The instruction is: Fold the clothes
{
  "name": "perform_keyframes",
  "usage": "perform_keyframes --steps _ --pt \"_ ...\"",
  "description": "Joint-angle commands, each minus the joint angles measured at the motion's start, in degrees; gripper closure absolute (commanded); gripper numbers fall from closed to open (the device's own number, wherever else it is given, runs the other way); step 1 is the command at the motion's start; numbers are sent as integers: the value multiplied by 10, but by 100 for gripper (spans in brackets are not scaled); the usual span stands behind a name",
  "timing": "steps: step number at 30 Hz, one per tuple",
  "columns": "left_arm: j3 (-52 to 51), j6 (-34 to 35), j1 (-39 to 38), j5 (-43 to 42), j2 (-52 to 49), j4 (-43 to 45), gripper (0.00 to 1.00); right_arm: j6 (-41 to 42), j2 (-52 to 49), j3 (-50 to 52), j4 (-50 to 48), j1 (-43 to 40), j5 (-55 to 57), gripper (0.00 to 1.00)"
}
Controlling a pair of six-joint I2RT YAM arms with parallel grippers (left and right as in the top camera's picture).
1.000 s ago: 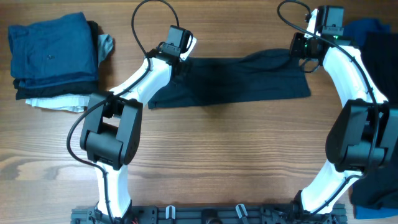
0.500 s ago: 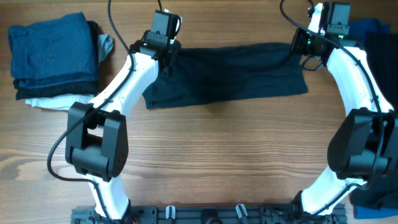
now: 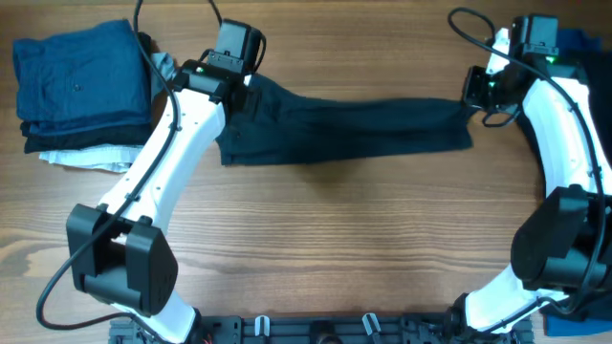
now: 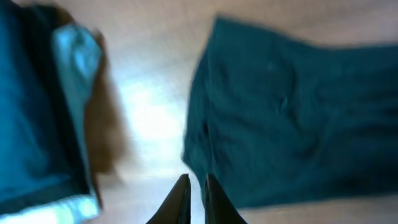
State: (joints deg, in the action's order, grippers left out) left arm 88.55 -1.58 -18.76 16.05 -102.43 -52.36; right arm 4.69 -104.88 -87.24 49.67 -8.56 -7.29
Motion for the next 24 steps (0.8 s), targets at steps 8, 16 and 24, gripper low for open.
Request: perform_keyframes --steps 8,16,24 --pt "-7 113 4 -92 -45 -40 91 -15 6 197 -155 1 -3 96" --pt "-7 117 4 -92 -82 4 87 -10 1 273 -237 1 30 96" --pt "-4 116 10 -118 -82 90 79 15 12 253 -281 1 7 96"
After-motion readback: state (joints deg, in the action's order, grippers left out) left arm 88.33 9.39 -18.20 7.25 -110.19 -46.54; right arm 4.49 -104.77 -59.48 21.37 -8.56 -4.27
